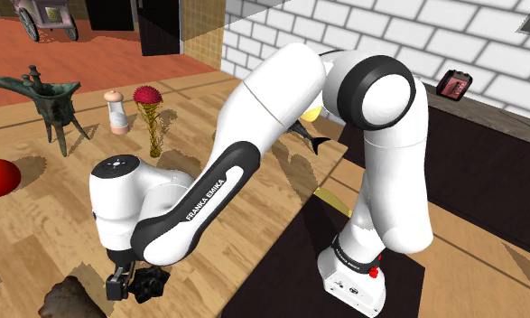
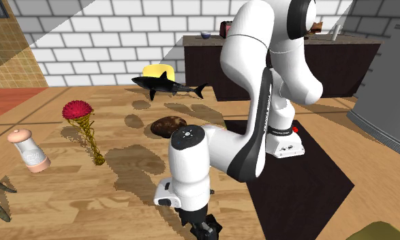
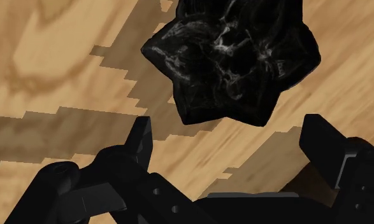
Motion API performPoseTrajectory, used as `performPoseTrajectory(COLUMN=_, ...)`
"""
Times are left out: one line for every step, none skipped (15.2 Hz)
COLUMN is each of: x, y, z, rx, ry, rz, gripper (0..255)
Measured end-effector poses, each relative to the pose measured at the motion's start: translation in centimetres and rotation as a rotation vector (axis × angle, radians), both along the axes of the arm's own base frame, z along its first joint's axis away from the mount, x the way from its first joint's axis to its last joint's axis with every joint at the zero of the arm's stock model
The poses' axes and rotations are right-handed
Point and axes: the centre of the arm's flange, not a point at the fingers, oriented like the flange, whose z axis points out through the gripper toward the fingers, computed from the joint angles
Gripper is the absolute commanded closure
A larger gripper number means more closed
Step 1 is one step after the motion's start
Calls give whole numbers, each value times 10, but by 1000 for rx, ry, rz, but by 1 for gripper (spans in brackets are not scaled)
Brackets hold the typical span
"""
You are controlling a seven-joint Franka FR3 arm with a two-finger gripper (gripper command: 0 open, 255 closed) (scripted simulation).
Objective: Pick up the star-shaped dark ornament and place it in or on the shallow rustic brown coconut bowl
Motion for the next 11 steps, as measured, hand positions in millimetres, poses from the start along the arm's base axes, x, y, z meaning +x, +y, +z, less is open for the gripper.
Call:
performPoseTrajectory(x=0, y=0, z=-6, rx=0, ry=0, rz=0, gripper=0)
performPoseTrajectory(x=-1, y=1, z=-10, rx=0, ry=0, rz=0, gripper=0)
performPoseTrajectory(x=-1, y=1, z=-12, rx=0, ry=0, rz=0, gripper=0)
performPoseTrajectory(x=-1, y=1, z=-13, rx=0, ry=0, rz=0, gripper=0)
performPoseTrajectory(x=-1, y=2, z=-14, rx=0, ry=0, rz=0, gripper=0)
performPoseTrajectory(x=-1, y=2, z=-14, rx=0, ry=0, rz=0, gripper=0)
performPoseTrajectory(x=-1, y=2, z=-14, rx=0, ry=0, rz=0, gripper=0)
performPoseTrajectory(x=-1, y=2, z=-14, rx=0, ry=0, rz=0, gripper=0)
performPoseTrajectory(x=-1, y=2, z=-14, rx=0, ry=0, rz=0, gripper=255)
performPoseTrajectory(x=-1, y=2, z=-13, rx=1, ry=-1, rz=-1, gripper=255)
performPoseTrajectory(x=-1, y=2, z=-13, rx=1, ry=-2, rz=-1, gripper=255)
